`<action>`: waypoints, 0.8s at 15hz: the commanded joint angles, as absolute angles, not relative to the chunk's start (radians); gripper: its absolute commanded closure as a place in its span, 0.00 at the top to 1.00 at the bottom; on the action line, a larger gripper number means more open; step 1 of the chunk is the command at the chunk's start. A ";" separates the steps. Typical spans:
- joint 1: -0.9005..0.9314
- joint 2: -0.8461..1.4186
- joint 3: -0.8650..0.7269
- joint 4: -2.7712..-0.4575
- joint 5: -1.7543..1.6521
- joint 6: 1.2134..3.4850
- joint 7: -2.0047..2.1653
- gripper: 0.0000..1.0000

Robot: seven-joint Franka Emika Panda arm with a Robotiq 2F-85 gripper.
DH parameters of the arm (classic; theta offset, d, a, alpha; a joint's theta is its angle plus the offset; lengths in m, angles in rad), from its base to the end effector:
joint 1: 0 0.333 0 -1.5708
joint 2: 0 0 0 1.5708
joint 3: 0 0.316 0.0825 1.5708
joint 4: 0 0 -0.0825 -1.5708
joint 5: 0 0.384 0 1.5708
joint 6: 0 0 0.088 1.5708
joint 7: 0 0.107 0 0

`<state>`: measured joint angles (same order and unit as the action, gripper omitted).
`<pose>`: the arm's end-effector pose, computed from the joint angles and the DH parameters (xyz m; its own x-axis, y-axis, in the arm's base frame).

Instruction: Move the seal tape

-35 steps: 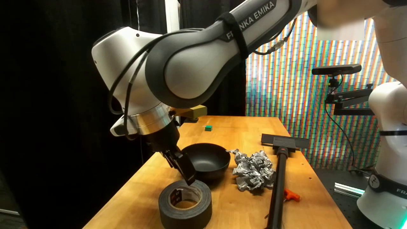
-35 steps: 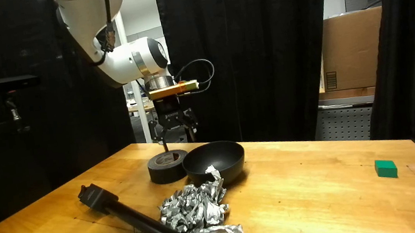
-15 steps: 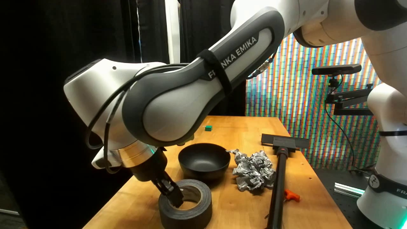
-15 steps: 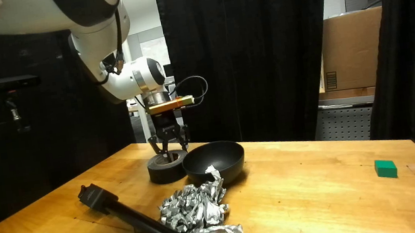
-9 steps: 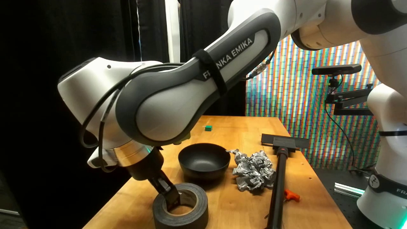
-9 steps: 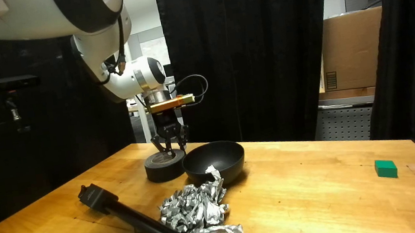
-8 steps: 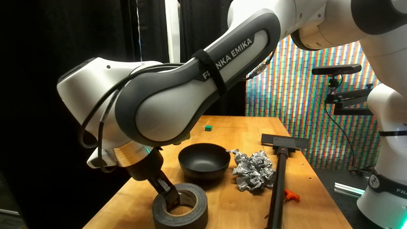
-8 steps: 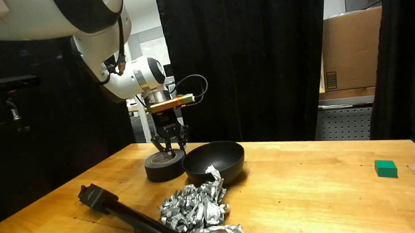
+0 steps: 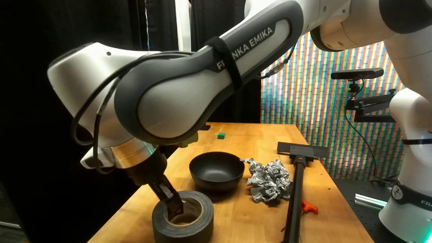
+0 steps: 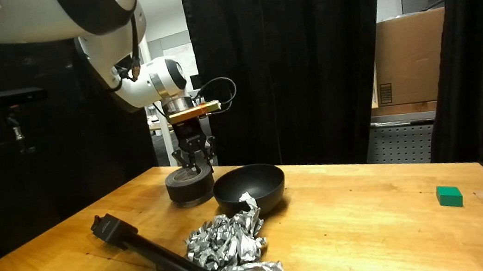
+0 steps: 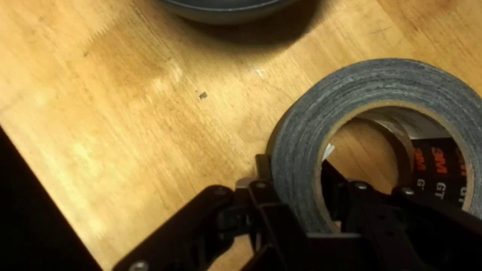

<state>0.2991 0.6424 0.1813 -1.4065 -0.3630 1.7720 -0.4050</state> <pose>0.6375 0.2717 0.3134 0.5346 0.7778 -0.3306 0.8383 -0.5376 0.0908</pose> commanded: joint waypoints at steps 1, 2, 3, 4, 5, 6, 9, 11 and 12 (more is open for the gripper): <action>0.322 0.550 0.173 -1.411 -0.385 1.742 -0.341 0.08; 0.320 0.525 0.171 -1.419 -0.383 1.750 -0.320 0.08; 0.318 0.504 0.168 -1.424 -0.383 1.753 -0.300 0.08; 0.313 0.477 0.163 -1.433 -0.385 1.760 -0.279 0.08; 0.311 0.461 0.160 -1.434 -0.383 1.765 -0.258 0.08; 0.311 0.449 0.155 -1.434 -0.383 1.771 -0.228 0.08; 0.313 0.422 0.140 -1.434 -0.374 1.777 -0.111 0.08; 0.317 0.415 0.134 -1.433 -0.370 1.777 -0.027 0.08; 0.319 0.414 0.132 -1.432 -0.365 1.776 0.020 0.08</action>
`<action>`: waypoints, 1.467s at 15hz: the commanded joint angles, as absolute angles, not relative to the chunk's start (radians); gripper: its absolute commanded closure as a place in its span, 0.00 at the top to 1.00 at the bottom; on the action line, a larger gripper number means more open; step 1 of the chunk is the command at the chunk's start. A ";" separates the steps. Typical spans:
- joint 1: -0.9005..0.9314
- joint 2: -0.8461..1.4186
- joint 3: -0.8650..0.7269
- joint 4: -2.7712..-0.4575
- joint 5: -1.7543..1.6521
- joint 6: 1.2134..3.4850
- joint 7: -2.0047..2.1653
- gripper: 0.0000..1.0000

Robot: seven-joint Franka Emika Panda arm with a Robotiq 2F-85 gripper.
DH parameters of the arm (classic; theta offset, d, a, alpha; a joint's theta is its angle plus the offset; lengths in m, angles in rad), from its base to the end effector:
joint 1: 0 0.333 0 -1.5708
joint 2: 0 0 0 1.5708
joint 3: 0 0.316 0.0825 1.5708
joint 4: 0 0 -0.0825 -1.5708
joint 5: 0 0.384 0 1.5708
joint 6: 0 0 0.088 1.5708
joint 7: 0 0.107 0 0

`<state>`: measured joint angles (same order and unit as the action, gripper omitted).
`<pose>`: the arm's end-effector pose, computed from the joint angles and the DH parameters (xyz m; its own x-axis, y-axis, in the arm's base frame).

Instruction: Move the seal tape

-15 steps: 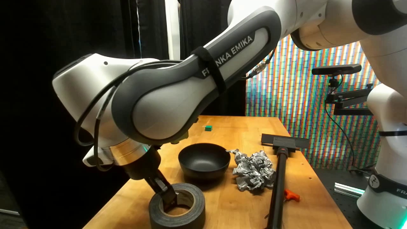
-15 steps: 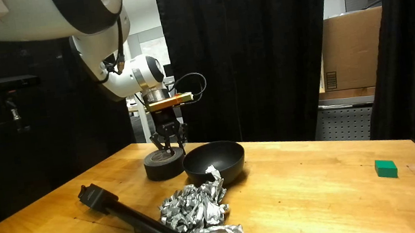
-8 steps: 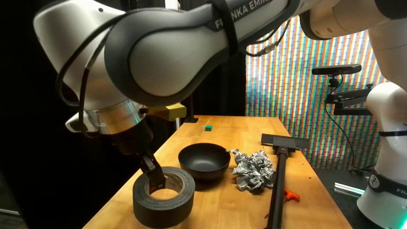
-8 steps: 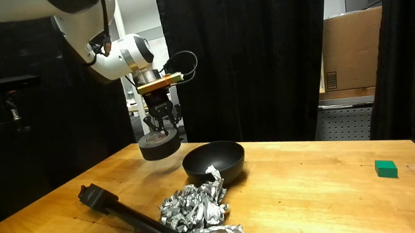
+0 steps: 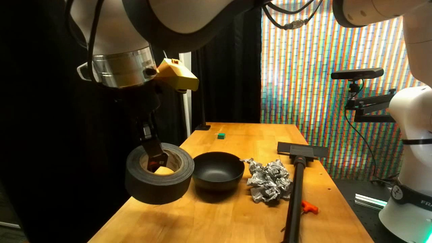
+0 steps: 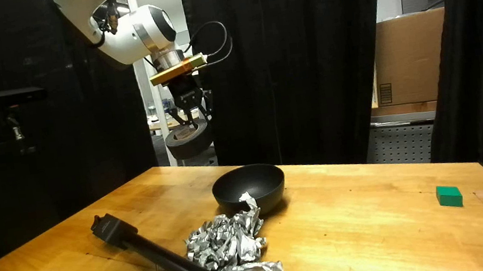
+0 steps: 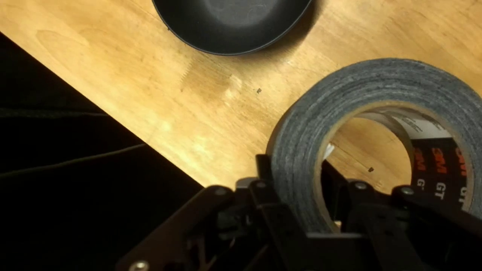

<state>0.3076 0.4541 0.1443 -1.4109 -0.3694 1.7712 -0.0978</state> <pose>0.6350 0.2546 0.4399 0.8129 0.5688 -0.1252 0.5792 -0.7672 0.2755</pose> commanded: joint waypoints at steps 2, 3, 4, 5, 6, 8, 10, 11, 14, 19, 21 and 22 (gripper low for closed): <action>0.322 0.417 0.131 -1.430 -0.354 1.771 0.106 0.08; 0.323 0.418 0.131 -1.429 -0.344 1.767 0.148 0.08; 0.323 0.420 0.131 -1.427 -0.329 1.763 0.192 0.08; 0.322 0.420 0.132 -1.428 -0.312 1.764 0.233 0.08; 0.322 0.421 0.132 -1.428 -0.291 1.768 0.281 0.08; 0.324 0.423 0.131 -1.426 -0.252 1.781 0.370 0.08; 0.329 0.427 0.129 -1.421 -0.230 1.795 0.432 0.08; 0.332 0.430 0.128 -1.416 -0.230 1.801 0.442 0.08; 0.333 0.429 0.135 -1.423 -0.232 1.846 0.423 0.08; 0.190 0.198 0.110 -1.688 -0.215 1.911 0.135 0.08; 0.140 0.133 0.092 -1.737 -0.227 1.886 0.019 0.08; 0.119 0.096 0.084 -1.761 -0.227 1.879 -0.041 0.08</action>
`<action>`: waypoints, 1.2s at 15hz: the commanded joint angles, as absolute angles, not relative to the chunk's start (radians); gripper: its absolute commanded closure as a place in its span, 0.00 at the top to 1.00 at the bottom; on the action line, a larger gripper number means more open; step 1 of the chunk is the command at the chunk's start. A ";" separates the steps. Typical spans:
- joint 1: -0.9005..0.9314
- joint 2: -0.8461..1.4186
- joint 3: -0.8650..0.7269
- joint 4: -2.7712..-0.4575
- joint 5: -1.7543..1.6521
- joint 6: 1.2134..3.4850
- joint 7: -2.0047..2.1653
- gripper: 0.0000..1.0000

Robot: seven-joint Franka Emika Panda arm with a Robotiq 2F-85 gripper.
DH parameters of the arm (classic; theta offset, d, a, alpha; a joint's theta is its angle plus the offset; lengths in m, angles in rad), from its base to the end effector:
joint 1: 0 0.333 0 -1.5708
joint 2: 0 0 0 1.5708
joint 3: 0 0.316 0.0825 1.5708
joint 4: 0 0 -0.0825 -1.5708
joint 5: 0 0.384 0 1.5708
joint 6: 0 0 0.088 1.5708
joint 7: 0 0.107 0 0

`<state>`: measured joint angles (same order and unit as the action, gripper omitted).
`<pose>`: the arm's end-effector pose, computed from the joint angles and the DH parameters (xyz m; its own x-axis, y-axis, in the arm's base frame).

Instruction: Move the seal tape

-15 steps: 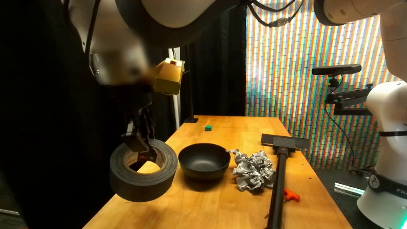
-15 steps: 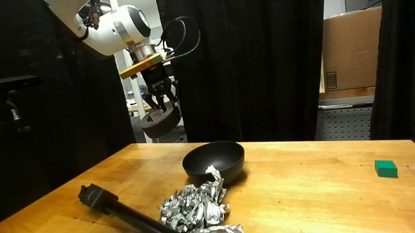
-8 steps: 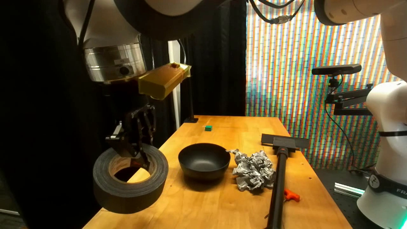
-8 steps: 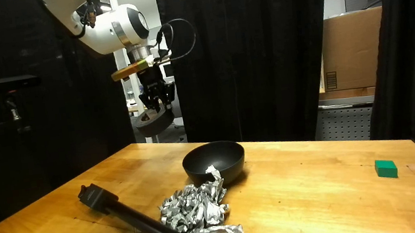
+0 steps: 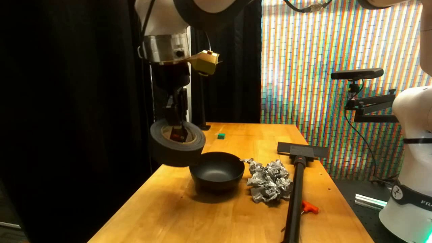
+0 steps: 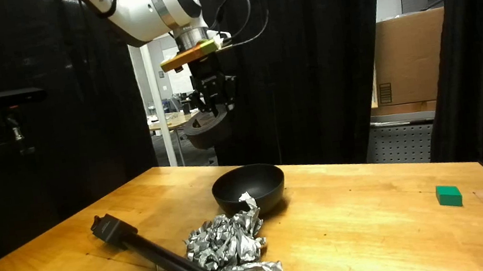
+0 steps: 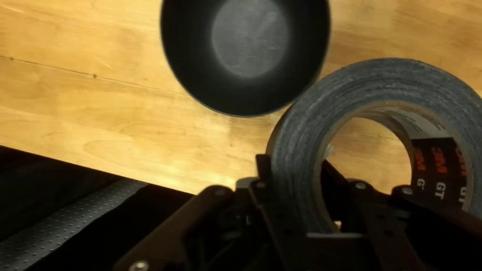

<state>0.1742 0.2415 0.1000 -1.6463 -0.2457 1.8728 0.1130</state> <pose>0.6159 0.1487 0.4729 0.9728 0.2316 0.0030 0.2259 -0.9515 0.2090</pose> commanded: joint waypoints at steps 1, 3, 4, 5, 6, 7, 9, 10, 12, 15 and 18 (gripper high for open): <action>0.096 0.059 0.076 -1.785 -0.221 1.876 -0.102 0.08; 0.056 -0.010 0.050 -1.830 -0.231 1.857 -0.199 0.08; 0.041 -0.036 0.038 -1.847 -0.235 1.851 -0.234 0.08; 0.026 -0.066 0.026 -1.863 -0.227 1.843 -0.274 0.08; 0.012 -0.092 0.011 -1.879 -0.221 1.838 -0.307 0.08; 0.001 -0.109 -0.003 -1.894 -0.223 1.837 -0.329 0.08; -0.018 -0.145 -0.029 -1.928 -0.228 1.837 -0.353 0.08; -0.027 -0.168 -0.044 -1.948 -0.219 1.838 -0.370 0.08; -0.045 -0.189 -0.072 -1.982 -0.219 1.843 -0.387 0.08; -0.066 -0.212 -0.113 -2.029 -0.210 1.855 -0.411 0.08; -0.083 -0.196 -0.145 -2.055 -0.196 1.869 -0.426 0.08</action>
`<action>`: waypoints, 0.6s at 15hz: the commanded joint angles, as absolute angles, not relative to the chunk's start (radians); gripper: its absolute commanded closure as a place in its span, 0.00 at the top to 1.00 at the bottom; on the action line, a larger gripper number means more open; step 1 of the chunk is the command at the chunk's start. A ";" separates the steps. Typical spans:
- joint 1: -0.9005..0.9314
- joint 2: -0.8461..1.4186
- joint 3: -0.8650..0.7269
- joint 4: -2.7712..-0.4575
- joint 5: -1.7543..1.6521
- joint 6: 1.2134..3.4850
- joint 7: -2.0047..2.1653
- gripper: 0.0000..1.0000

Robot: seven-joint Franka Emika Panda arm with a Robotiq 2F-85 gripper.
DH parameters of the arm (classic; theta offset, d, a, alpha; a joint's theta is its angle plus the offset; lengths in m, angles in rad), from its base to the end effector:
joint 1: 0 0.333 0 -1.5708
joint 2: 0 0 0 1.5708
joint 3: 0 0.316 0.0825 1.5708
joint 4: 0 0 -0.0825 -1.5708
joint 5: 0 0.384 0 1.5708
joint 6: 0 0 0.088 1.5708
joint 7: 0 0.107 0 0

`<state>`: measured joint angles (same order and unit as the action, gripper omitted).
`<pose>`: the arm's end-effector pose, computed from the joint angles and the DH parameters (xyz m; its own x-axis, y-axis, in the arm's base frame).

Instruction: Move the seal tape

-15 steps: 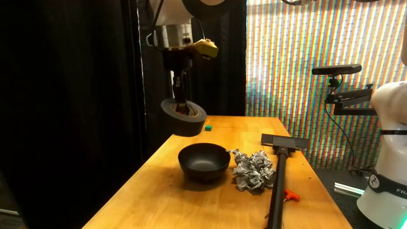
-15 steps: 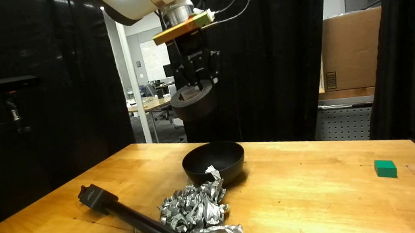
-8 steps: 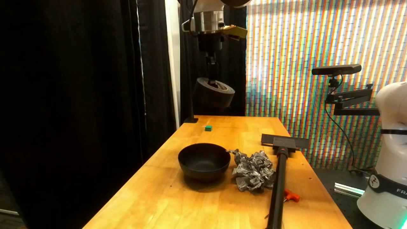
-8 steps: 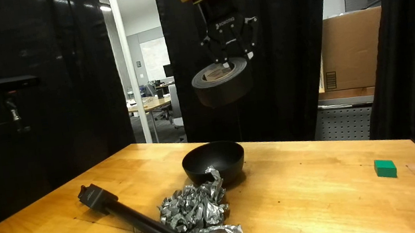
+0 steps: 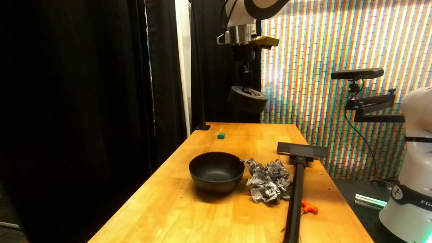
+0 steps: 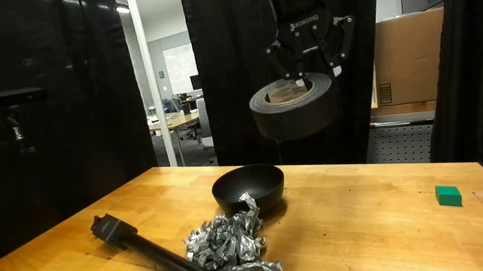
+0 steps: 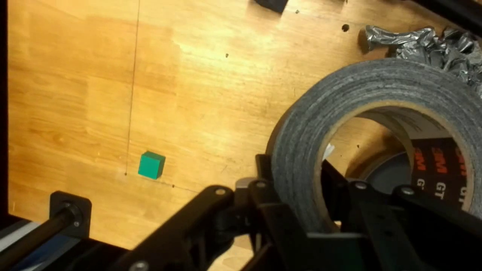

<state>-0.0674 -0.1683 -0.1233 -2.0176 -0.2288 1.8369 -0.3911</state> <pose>0.4946 -0.1171 0.5250 0.9633 0.2520 -0.0930 0.2650 -0.9481 0.1757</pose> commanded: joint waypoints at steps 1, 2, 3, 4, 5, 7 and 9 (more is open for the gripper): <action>-0.087 -0.193 -0.153 -2.062 -0.192 1.873 -0.436 0.08; -0.089 -0.189 -0.159 -2.068 -0.187 1.877 -0.445 0.08; -0.092 -0.180 -0.164 -2.072 -0.187 1.884 -0.452 0.08; -0.094 -0.168 -0.167 -2.075 -0.185 1.889 -0.457 0.08; -0.095 -0.157 -0.170 -2.076 -0.185 1.894 -0.462 0.08; -0.096 -0.138 -0.172 -2.076 -0.175 1.903 -0.479 0.08; -0.094 -0.102 -0.167 -2.065 -0.173 1.909 -0.485 0.08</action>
<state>-0.0905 -0.1293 -0.1679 -2.0812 -0.2045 1.8821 -0.4469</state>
